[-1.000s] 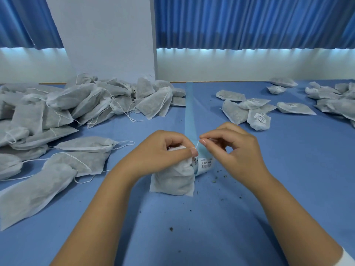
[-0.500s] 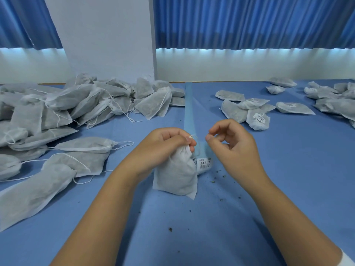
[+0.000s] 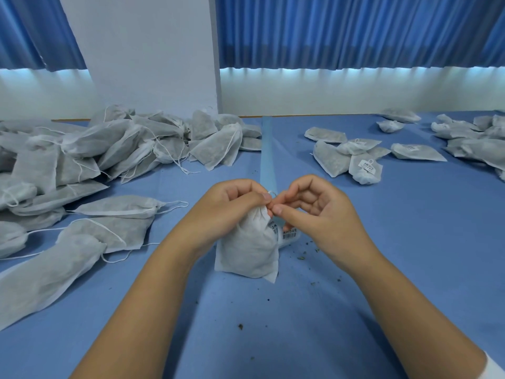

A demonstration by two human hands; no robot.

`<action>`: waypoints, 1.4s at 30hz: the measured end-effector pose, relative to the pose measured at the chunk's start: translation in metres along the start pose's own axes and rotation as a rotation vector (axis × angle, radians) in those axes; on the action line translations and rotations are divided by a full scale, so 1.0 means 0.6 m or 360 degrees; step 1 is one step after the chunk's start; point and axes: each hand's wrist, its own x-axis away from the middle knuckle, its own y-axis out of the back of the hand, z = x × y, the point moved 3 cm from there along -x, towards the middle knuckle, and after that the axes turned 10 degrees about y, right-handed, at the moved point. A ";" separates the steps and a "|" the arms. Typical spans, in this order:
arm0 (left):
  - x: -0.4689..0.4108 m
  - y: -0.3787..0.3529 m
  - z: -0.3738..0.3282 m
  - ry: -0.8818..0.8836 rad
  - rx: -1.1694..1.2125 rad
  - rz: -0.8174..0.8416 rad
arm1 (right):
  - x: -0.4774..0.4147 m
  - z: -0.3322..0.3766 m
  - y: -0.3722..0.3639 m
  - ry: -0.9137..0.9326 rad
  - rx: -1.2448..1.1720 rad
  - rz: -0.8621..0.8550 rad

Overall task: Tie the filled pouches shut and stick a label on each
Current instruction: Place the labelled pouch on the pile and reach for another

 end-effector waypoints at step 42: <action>0.002 -0.011 -0.007 -0.0154 -0.0457 -0.0438 | 0.001 -0.003 -0.004 0.0266 0.0512 -0.0033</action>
